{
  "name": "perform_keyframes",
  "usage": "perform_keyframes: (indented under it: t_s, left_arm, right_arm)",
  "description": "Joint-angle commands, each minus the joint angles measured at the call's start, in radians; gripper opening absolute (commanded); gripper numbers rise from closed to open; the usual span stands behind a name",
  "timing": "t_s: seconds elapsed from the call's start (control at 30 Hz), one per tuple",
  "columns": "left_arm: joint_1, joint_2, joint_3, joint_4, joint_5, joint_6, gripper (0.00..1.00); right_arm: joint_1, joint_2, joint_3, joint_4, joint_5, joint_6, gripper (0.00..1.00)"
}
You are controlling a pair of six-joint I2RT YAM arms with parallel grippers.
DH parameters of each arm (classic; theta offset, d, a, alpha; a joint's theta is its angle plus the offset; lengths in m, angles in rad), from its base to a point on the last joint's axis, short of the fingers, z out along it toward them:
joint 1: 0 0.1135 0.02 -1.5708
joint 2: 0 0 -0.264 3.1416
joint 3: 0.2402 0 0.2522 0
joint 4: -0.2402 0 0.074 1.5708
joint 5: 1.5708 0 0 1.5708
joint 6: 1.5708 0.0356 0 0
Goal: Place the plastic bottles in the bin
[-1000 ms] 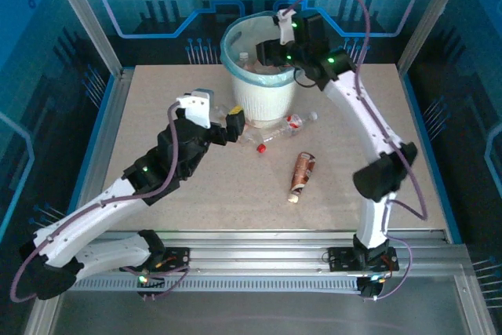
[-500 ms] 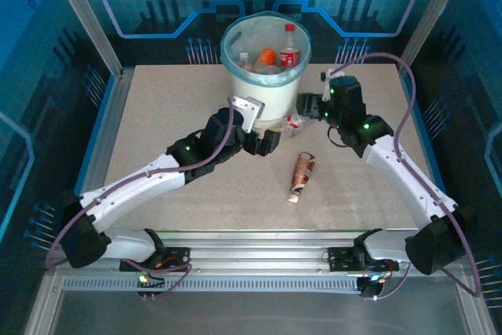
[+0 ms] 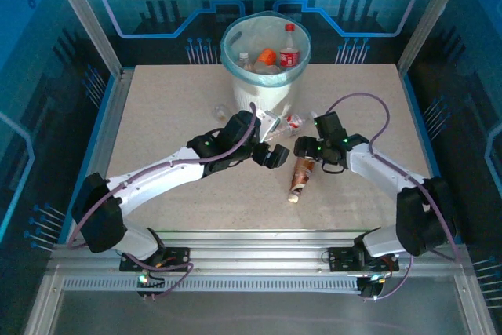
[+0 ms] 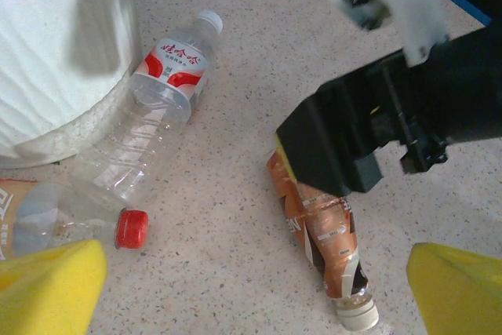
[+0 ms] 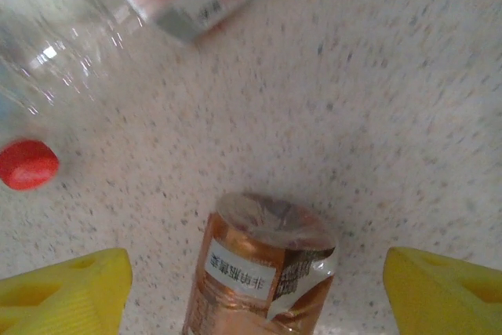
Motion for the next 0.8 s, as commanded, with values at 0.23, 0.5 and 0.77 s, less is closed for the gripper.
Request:
perform_keyframes:
  t_s: [0.23,0.5,0.77]
  left_arm:
    - [-0.005,0.007,0.027,-0.03,-0.012,0.025,0.99]
    - [-0.005,-0.036,0.0,0.006,-0.076,0.026,0.99]
    - [-0.001,-0.126,-0.055,0.108,-0.17,0.016,0.99]
  right_arm:
    - [0.02,0.113,-0.082,0.084,-0.137,0.131,0.79]
    - [0.021,0.114,-0.074,0.096,-0.141,0.131,0.62]
    - [0.049,-0.02,-0.01,0.007,-0.016,0.051,0.55]
